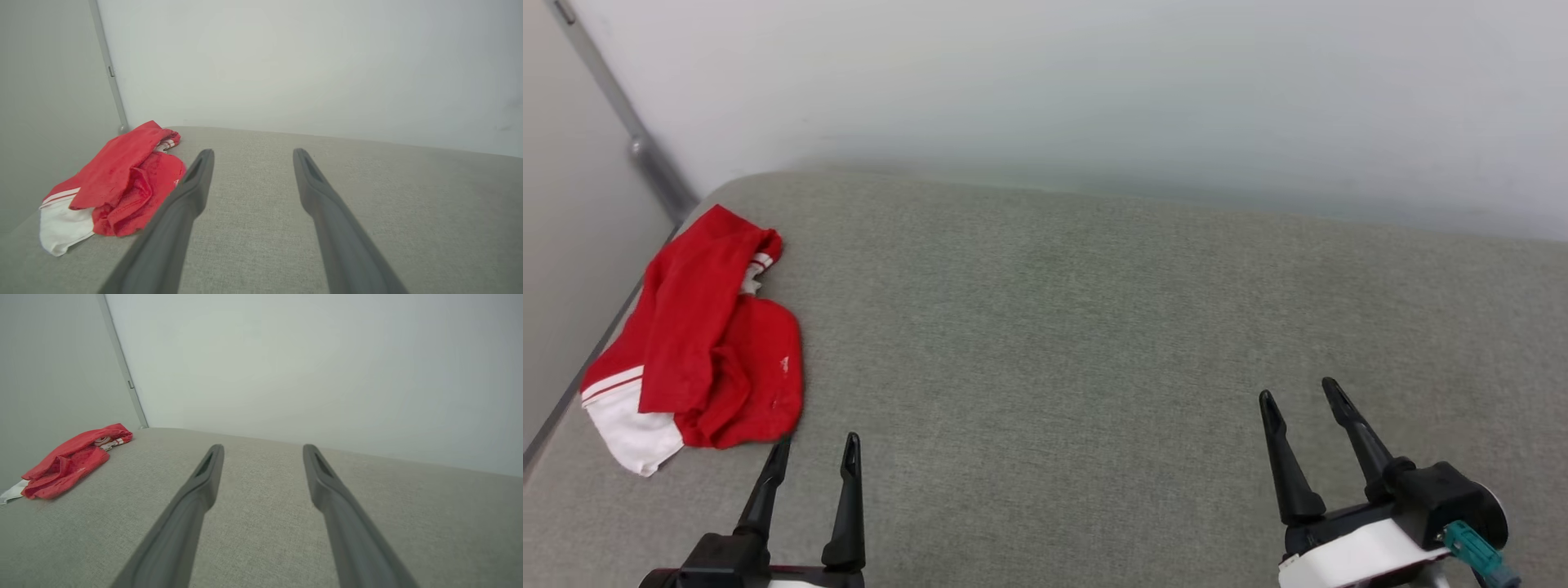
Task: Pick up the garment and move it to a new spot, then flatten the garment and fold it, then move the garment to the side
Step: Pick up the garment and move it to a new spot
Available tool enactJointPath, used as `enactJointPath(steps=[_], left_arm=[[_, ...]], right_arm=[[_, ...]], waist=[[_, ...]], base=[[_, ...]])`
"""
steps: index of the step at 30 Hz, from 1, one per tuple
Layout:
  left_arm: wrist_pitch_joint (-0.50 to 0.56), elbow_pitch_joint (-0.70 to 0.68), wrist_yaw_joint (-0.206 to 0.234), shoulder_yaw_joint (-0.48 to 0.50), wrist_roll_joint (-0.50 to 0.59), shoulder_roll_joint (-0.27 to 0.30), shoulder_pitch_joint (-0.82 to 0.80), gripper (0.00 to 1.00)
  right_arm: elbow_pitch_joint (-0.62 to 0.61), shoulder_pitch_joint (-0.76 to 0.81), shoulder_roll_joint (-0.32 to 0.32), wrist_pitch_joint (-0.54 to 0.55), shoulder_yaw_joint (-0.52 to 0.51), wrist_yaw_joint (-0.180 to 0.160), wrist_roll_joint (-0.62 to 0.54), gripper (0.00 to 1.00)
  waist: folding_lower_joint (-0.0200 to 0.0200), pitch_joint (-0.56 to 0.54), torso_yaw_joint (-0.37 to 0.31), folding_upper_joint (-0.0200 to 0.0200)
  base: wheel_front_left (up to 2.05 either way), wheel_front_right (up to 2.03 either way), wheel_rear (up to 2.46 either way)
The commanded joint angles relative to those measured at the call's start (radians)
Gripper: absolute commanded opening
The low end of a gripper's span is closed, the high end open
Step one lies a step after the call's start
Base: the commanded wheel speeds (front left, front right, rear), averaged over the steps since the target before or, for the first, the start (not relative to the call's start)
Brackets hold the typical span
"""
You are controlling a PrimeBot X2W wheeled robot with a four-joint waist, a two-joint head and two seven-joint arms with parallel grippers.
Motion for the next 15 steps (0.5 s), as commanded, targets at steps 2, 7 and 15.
enactJointPath(steps=[2, 7, 15], left_arm=[[-0.003, -0.004, -0.002, 0.007, 0.006, -0.001, 0.006, 1.0], [-0.003, -0.009, -0.007, 0.022, 0.012, -0.001, 0.016, 1.0], [-0.003, -0.021, -0.005, 0.035, 0.021, -0.001, 0.027, 1.0]], right_arm=[[-0.004, 0.017, 0.002, -0.002, 0.008, 0.0, 0.001, 1.0], [-0.002, 0.021, 0.002, -0.002, 0.029, 0.0, 0.007, 1.0], [-0.001, 0.031, 0.002, -0.002, 0.045, 0.0, 0.016, 1.0]], waist=[[0.0, -0.01, 0.043, 0.0], [0.0, -0.019, 0.105, 0.0], [0.0, -0.027, 0.189, 0.0]], base=[[0.0, 0.0, 0.0], [0.0, 0.0, 0.0], [0.0, 0.0, 0.0]])
